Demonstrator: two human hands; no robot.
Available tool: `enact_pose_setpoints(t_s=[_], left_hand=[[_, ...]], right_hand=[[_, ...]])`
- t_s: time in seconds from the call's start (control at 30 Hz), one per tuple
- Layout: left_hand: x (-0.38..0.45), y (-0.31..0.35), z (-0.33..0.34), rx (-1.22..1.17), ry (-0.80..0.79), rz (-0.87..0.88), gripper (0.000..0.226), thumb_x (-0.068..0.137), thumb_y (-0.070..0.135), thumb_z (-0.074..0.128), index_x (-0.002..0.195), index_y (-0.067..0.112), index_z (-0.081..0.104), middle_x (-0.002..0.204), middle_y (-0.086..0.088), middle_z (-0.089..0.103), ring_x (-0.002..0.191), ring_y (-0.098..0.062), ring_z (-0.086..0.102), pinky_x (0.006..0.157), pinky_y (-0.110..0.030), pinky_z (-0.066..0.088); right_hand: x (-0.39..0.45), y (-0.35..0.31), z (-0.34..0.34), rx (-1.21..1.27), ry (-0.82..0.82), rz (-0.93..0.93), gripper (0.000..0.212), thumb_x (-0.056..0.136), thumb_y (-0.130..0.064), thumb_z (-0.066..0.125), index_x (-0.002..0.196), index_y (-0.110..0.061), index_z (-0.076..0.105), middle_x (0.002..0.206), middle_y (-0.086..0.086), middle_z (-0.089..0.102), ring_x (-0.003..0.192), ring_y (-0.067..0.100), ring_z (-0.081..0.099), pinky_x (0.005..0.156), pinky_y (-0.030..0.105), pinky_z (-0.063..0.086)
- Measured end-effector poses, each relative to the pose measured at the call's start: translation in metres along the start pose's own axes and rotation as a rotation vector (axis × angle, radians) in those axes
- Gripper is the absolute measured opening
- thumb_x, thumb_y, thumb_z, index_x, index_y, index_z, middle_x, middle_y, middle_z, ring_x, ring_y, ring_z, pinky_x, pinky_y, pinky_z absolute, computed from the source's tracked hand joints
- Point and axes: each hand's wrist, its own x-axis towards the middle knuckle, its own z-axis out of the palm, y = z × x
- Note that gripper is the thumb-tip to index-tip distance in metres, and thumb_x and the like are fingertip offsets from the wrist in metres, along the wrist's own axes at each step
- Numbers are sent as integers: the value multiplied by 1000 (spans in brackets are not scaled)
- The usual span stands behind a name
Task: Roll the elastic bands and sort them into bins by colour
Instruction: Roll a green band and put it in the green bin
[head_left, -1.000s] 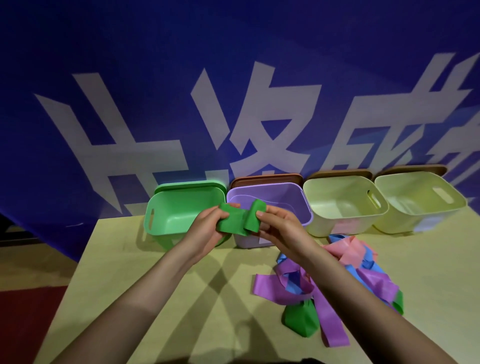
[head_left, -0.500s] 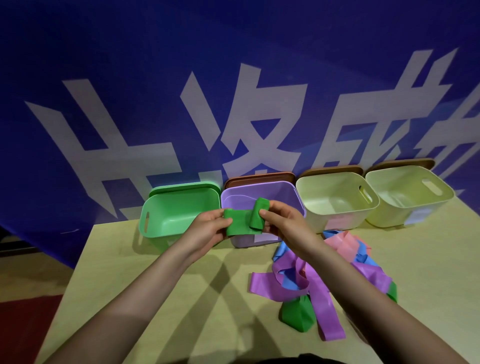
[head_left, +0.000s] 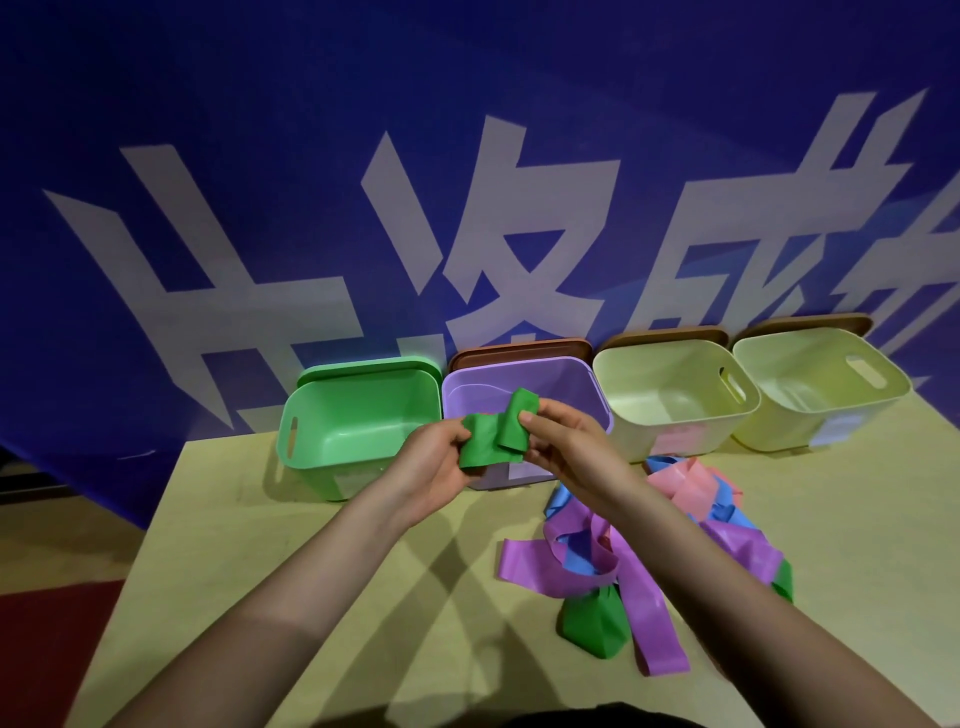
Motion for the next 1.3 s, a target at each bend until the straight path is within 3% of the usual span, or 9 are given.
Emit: enact_pose_setpoints(t_s=[0.13, 0.27, 0.47, 0.67, 0.77, 0.9, 1.1, 1.23, 1.3], left_hand=[[0, -2, 4, -33, 0, 16, 37, 91, 10, 24, 115, 0, 50, 92, -16, 58, 73, -20, 51, 61, -29, 37], [3, -3, -4, 8, 38, 23, 25, 91, 3, 38, 106, 0, 57, 91, -14, 58, 72, -17, 50, 63, -26, 35], [0, -4, -13, 17, 49, 77, 21, 93, 1, 40, 104, -1, 58, 98, -18, 62, 84, -23, 60, 75, -33, 47], [-6, -4, -10, 225, 120, 120, 19, 93, 3, 42, 82, 9, 55, 78, -10, 49, 68, -16, 45, 59, -29, 39], [-6, -3, -11, 295, 97, 124, 20, 94, 1, 43, 89, 9, 60, 78, -7, 54, 66, -14, 48, 57, -25, 40], [-3, 0, -20, 220, 22, 141, 30, 89, -3, 55, 118, 6, 59, 101, -11, 69, 83, -16, 68, 69, -22, 56], [-5, -5, -20, 255, 60, 203, 22, 90, -4, 53, 104, 6, 67, 87, -3, 74, 78, -11, 70, 69, -19, 55], [-5, -10, -12, 260, 65, 214, 32, 92, -10, 39, 101, 3, 66, 87, -8, 70, 82, -18, 65, 80, -28, 53], [-6, -10, -9, 226, 66, 211, 35, 91, -11, 35, 96, 5, 66, 90, -12, 68, 83, -21, 64, 85, -32, 51]], right_hand=[[-2, 1, 6, 46, -65, 25, 24, 97, -6, 46, 116, 2, 59, 74, -2, 69, 79, 14, 65, 85, 30, 52], [-2, 0, 8, 201, -72, 83, 17, 97, -7, 45, 103, -3, 61, 93, 10, 71, 81, 17, 69, 74, 26, 57], [-5, -7, 12, 235, -114, 134, 16, 99, -10, 43, 94, -10, 58, 75, 1, 70, 69, 11, 67, 72, 24, 53], [-13, -23, 16, 167, -144, 146, 27, 101, -6, 36, 78, -14, 50, 53, -5, 59, 49, 3, 56, 69, 23, 41], [-11, -21, 14, 175, -128, 159, 26, 100, -7, 39, 80, -14, 53, 57, -5, 62, 50, 4, 57, 67, 22, 45], [-11, -19, 8, 215, -69, 176, 20, 99, -10, 43, 85, -12, 57, 65, -3, 66, 58, 8, 63, 61, 17, 52], [-11, -16, 11, 171, -54, 157, 18, 99, -9, 45, 87, -11, 58, 63, -3, 65, 54, 6, 58, 63, 19, 50], [-10, -9, 14, 127, -59, 133, 34, 98, -9, 46, 70, -18, 63, 56, -7, 51, 55, 8, 35, 59, 18, 44], [-9, -6, 14, 113, -41, 135, 32, 97, -10, 48, 71, -18, 66, 61, -3, 46, 57, 8, 39, 59, 18, 45]])
